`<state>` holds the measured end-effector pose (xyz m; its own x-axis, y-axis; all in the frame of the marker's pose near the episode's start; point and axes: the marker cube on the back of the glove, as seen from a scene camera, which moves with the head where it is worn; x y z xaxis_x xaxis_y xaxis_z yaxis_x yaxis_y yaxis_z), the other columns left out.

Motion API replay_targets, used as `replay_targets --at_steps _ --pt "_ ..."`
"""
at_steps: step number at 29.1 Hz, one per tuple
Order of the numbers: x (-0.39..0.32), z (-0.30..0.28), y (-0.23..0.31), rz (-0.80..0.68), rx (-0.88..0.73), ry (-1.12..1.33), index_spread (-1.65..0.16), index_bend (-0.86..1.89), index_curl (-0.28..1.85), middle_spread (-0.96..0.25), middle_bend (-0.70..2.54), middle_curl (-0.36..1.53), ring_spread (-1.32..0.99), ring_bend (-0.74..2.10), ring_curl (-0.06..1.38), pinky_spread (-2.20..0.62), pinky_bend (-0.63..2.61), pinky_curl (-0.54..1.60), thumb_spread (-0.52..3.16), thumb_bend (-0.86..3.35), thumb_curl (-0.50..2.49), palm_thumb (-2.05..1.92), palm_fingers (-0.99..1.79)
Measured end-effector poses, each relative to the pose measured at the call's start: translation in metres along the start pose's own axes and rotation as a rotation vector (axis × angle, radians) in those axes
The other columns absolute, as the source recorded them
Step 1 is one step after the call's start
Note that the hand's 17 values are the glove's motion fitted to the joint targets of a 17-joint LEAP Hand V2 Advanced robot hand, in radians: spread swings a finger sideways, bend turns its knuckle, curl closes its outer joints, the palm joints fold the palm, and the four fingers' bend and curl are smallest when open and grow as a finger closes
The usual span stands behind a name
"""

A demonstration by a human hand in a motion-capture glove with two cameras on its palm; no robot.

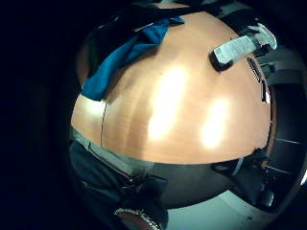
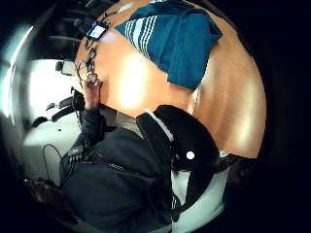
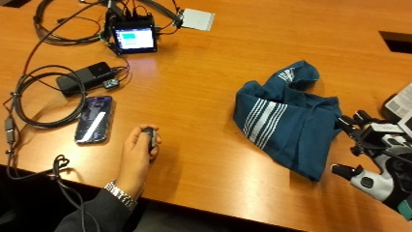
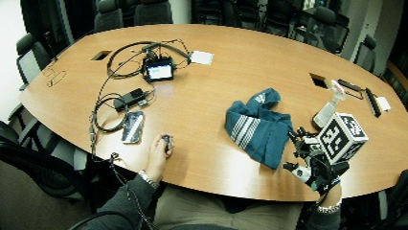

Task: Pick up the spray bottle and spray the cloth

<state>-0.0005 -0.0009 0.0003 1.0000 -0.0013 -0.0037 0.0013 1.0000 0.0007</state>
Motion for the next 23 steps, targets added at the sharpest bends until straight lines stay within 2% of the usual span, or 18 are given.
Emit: replay_targets --at_steps 9,23 --pt "-0.001 0.000 -0.005 -0.014 0.002 0.024 -0.39 0.17 0.14 -0.08 0.17 0.10 -0.03 0.28 0.12 0.22 0.50 0.21 0.83 0.17 0.09 0.34 0.27" --pt "-0.013 0.008 -0.025 -0.040 -0.008 0.021 -0.46 0.17 0.21 -0.08 0.17 0.17 -0.04 0.30 0.18 0.26 0.51 0.26 1.08 0.09 0.15 0.37 0.23"
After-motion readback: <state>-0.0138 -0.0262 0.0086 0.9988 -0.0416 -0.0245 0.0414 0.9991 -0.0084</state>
